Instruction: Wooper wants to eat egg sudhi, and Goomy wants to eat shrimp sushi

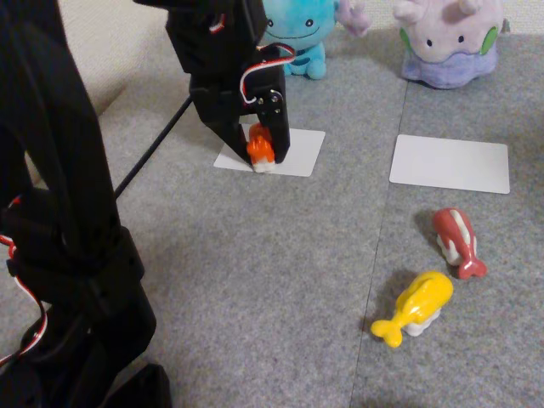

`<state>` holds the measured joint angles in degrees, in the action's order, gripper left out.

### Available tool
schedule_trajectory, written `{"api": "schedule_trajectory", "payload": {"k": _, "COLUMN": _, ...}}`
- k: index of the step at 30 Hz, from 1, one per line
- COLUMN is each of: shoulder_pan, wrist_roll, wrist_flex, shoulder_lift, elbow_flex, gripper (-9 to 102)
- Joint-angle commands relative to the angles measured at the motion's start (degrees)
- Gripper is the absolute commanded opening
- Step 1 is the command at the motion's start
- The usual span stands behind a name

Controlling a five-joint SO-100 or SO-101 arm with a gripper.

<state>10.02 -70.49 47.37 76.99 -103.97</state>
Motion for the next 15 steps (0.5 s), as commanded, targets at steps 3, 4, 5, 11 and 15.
{"api": "schedule_trajectory", "payload": {"k": 3, "shoulder_pan": 0.97, "wrist_roll": -0.44, "wrist_flex": -2.29, "shoulder_lift": 0.0, "elbow_flex": 3.43, "gripper": 5}}
{"api": "schedule_trajectory", "payload": {"k": 4, "shoulder_pan": 0.88, "wrist_roll": -0.44, "wrist_flex": -2.29, "shoulder_lift": 0.0, "elbow_flex": 3.43, "gripper": 8}}
{"api": "schedule_trajectory", "payload": {"k": 5, "shoulder_pan": 0.88, "wrist_roll": -0.53, "wrist_flex": -2.29, "shoulder_lift": 0.0, "elbow_flex": 3.43, "gripper": 12}}
{"api": "schedule_trajectory", "payload": {"k": 11, "shoulder_pan": 0.35, "wrist_roll": -3.08, "wrist_flex": -2.2, "shoulder_lift": 2.2, "elbow_flex": 3.43, "gripper": 31}}
{"api": "schedule_trajectory", "payload": {"k": 15, "shoulder_pan": -0.7, "wrist_roll": -4.75, "wrist_flex": -0.97, "shoulder_lift": 7.29, "elbow_flex": 3.43, "gripper": 32}}
